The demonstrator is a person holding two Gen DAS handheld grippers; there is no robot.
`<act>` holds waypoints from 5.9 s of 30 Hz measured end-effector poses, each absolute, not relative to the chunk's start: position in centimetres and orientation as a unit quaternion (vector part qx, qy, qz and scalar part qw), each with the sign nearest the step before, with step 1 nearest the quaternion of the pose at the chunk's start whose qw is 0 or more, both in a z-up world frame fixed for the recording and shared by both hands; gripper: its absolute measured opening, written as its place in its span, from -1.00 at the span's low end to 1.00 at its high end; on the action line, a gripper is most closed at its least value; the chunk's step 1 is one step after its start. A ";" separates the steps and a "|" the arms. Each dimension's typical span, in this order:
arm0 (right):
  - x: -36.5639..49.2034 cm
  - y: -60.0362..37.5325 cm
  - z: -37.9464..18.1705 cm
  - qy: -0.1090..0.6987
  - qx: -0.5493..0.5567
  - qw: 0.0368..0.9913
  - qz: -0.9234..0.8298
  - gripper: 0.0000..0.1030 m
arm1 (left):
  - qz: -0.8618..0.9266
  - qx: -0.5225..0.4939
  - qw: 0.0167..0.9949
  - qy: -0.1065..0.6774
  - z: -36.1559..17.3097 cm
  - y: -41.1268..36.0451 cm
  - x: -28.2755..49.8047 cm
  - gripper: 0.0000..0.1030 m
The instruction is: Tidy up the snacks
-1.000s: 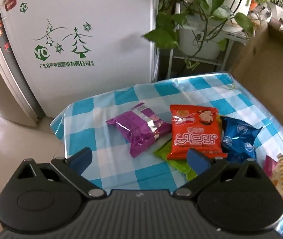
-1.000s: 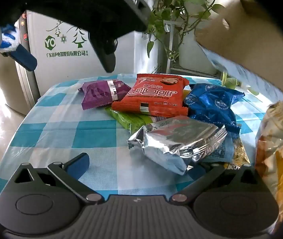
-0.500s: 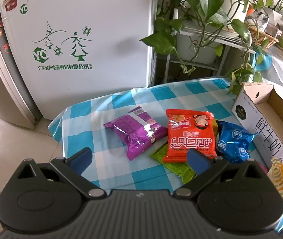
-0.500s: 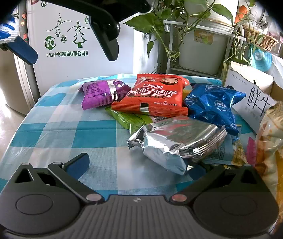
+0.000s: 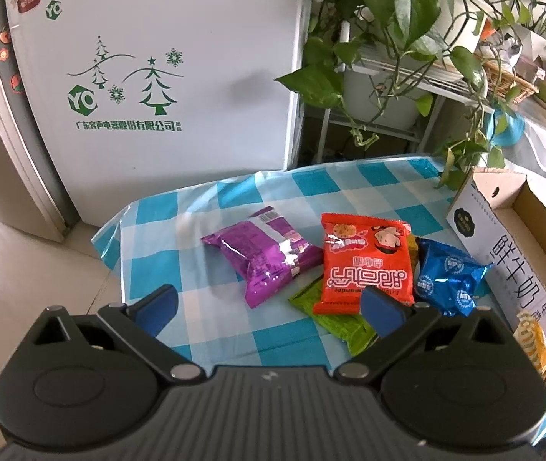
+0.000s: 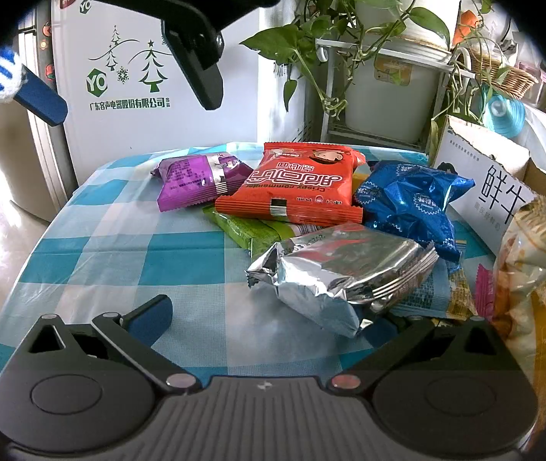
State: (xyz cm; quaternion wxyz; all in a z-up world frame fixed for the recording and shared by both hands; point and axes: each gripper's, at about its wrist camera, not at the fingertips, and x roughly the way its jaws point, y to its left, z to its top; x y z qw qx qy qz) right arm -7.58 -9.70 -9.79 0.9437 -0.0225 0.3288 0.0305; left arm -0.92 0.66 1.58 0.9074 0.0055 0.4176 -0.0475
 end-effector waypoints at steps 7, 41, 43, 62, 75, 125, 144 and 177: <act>-7.6 -9.7 -9.8 0.329 -0.022 0.944 0.030 1.00 | -0.045 -0.008 0.903 0.426 1.3 0.9 -0.9 0.95; -16.4 -9.1 -3.4 0.337 -0.104 0.923 0.153 1.00 | -0.034 -0.006 0.903 0.429 1.1 1.5 -1.0 0.96; -16.7 -10.7 -2.3 0.337 -0.086 0.929 0.123 1.00 | -0.035 -0.004 0.903 0.429 1.1 1.5 -1.0 0.96; -12.3 -17.0 -4.0 0.404 0.006 0.915 0.003 1.00 | -0.043 0.024 0.900 0.433 0.5 0.7 -2.1 0.96; -9.4 -16.0 2.7 0.407 -0.042 0.908 0.096 1.00 | -0.015 0.026 0.900 0.435 0.7 1.3 -2.7 0.96; -3.7 -16.9 0.7 0.460 -0.024 0.888 -0.013 1.00 | 0.009 0.071 0.887 0.456 -0.3 -0.4 -3.8 0.95; -3.7 -16.8 0.7 0.456 -0.030 0.890 -0.013 1.00 | 0.010 0.074 0.888 0.454 -0.2 -0.5 -3.8 0.94; -7.1 -23.8 2.7 0.431 0.083 0.893 0.105 1.00 | -0.039 -0.029 0.905 0.423 2.8 1.8 -2.7 0.94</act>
